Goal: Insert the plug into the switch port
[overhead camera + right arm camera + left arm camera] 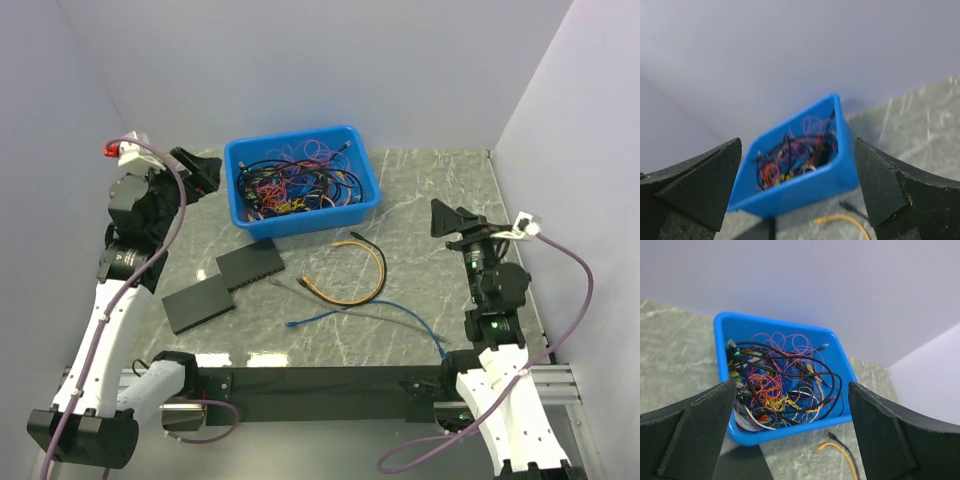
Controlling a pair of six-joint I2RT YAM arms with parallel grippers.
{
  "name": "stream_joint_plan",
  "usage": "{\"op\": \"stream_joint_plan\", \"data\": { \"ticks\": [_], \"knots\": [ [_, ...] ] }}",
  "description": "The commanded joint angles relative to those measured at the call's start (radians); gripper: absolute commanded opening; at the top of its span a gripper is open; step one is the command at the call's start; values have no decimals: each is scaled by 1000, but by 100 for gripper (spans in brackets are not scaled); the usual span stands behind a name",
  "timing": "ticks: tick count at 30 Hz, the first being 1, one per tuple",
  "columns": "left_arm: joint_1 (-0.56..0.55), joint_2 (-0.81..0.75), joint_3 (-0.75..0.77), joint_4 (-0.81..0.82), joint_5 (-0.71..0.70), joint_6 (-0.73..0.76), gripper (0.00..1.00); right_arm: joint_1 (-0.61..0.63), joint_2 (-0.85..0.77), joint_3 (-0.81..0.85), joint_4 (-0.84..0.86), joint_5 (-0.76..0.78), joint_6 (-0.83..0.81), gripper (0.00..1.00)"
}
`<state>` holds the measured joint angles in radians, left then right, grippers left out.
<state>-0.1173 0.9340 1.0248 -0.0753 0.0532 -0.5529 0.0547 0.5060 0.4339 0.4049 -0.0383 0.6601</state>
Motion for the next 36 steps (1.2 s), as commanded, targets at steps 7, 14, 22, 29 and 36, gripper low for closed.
{"op": "stream_joint_plan", "data": {
  "ticks": [7,14,22,29,36],
  "knots": [
    [38,65,-43,-4,201,-215,99,5,34,244,-247,-280,-19,100],
    [65,-9,-410,461,458,-407,99,31,169,362,-320,-393,35,100],
    [47,-62,-299,120,168,-208,99,457,175,465,-573,23,-272,97],
    [39,-234,-318,-137,-47,-171,99,821,242,388,-670,352,-321,93],
    [38,-293,-371,-184,-193,-194,98,1097,422,338,-600,479,-283,93]
  ]
}}
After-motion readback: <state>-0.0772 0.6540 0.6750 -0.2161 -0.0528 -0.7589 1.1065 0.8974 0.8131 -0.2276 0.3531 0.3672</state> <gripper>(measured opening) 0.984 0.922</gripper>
